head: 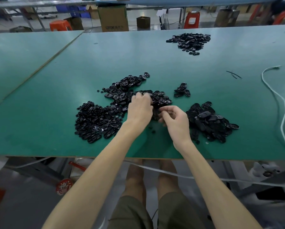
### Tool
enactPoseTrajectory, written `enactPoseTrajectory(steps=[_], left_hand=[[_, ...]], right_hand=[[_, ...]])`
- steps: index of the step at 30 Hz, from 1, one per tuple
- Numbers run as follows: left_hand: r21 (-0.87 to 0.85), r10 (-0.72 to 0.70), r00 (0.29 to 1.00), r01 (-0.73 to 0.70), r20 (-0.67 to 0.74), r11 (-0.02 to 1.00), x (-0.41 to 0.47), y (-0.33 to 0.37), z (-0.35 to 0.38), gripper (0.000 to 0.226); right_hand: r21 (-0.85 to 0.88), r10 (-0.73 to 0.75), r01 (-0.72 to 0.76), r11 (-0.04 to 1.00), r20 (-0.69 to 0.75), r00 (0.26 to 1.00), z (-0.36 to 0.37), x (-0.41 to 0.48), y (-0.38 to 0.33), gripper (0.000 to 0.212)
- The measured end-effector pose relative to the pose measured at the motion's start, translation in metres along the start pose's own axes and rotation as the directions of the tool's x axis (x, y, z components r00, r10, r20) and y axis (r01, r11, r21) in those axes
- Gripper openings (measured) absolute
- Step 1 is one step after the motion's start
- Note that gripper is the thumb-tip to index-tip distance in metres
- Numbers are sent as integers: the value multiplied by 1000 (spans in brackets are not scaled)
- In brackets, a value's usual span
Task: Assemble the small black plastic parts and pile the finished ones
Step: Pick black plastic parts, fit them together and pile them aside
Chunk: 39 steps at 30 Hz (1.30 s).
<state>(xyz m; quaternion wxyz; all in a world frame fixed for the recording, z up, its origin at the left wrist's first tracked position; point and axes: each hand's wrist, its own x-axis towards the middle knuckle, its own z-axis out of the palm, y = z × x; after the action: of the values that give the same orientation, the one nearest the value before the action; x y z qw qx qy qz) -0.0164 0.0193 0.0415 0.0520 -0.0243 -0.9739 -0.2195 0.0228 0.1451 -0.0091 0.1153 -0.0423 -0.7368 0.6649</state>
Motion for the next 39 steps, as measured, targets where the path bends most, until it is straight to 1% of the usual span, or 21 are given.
enactPoseTrajectory(steps=[2, 4, 7, 11, 13, 15, 17, 19, 21, 22, 24, 26, 28, 29, 31, 33, 36, 37, 39], left_hand=[[33, -32, 997, 30, 66, 999, -2, -6, 0, 35], [10, -24, 998, 23, 55, 1000, -4, -9, 2, 36], [-128, -11, 1000, 14, 20, 992, -7, -11, 8, 29], [-303, -49, 999, 42, -14, 952, -9, -14, 11, 21], [-449, -77, 997, 64, -11, 891, -8, -15, 10, 18], [-586, -86, 996, 76, 11, 806, -9, -15, 7, 11], [-690, -49, 998, 57, 31, 721, -11, -15, 4, 8], [-785, 4, 999, 23, 32, 619, -14, -13, 2, 12], [-854, 42, 999, -16, 7, 520, -16, -13, 2, 13], [-870, 55, 998, -37, -11, 492, -17, -13, 2, 14], [-874, 79, 996, -73, -40, 479, -19, -15, 4, 15], [-847, 109, 993, -104, -55, 521, -21, -18, 4, 16], [-769, 143, 988, -140, -64, 624, -22, -22, 1, 18], [-697, 157, 985, -159, -67, 699, -22, -26, -1, 20], [-490, 168, 983, -182, -74, 852, -20, -35, -8, 27], [-295, 144, 986, -164, -90, 941, -18, -44, -18, 31], [-64, 30, 993, -38, -116, 997, -12, -62, -34, 23], [8, -22, 995, 23, -98, 1000, -9, -68, -38, 18], [108, -111, 994, 112, -16, 988, -7, -76, -46, 11]], right_hand=[[8, 5, -5, 1000, 7, 1000, 1, 1, 1, 16], [18, 5, -6, 1000, 13, 1000, 1, 0, 1, 16], [19, 0, 0, 1000, 11, 1000, 0, 0, 0, 15], [24, -1, 1, 1000, 8, 1000, 0, 0, 1, 15], [29, -5, 4, 1000, 4, 1000, 0, 1, 3, 15], [38, -8, 8, 999, -7, 1000, 0, 2, 3, 13], [42, -12, 13, 999, -15, 1000, 0, 2, 3, 10], [31, -19, 19, 999, -8, 1000, 0, 2, 2, 12], [24, -17, 17, 1000, 13, 1000, 1, 1, 0, 22], [27, -13, 12, 1000, 26, 1000, 1, 1, 0, 28], [41, -11, 8, 999, 53, 999, 1, 0, -1, 33], [67, -16, 12, 998, 62, 998, 1, 0, -1, 27], [112, -12, 7, 994, 50, 999, -1, 1, 1, 16], [130, -11, 4, 992, 50, 999, -1, 1, 1, 11], [129, -10, 3, 992, 61, 998, -1, 2, 3, 8], [126, -8, -1, 992, 67, 998, -1, 2, 4, 9], [145, 1, -10, 989, 64, 998, -1, 3, 5, 9], [141, 2, -11, 990, 64, 998, -1, 3, 5, 9], [125, -1, -7, 992, 69, 998, -1, 3, 5, 9]])
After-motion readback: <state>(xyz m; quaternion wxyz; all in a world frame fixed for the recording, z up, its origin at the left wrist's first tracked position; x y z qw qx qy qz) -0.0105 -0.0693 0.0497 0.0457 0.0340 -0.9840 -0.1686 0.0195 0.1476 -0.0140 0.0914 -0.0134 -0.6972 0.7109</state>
